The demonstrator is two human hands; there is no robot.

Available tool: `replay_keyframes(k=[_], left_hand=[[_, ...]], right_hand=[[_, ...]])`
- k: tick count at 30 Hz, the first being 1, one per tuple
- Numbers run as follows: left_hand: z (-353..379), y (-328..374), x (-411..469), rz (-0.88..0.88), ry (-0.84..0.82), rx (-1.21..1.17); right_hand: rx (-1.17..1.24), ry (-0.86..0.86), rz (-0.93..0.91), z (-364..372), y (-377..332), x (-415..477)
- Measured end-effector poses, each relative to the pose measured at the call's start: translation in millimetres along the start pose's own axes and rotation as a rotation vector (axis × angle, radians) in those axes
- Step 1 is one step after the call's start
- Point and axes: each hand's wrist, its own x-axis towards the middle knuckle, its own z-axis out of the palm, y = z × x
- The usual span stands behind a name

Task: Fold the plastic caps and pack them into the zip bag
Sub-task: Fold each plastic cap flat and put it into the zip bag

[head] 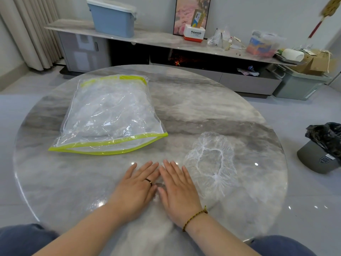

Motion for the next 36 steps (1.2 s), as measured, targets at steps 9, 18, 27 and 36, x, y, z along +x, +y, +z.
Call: replay_keyframes(k=[9,18,27,36], left_hand=[[8.2,-1.3,8.7,0.009,0.01,0.034],[-22.8,-20.1,8.7,-0.12,0.123,0.019],[-19.4,-16.3,-0.4,-0.349,-0.158,-0.086],[-32.4,-5.4,-5.0,-0.387,-0.043,-0.209]], right_hand=[[0.021,-0.199,0.024,4.0,1.2,10.6],[0.064,-0.038,-0.182,-29.8,7.8,3.6],[0.111,-0.242,-0.011,-34.3,22.5,19.7],[0.051,-0.303,-0.302,-38.9,9.3,-25.2]])
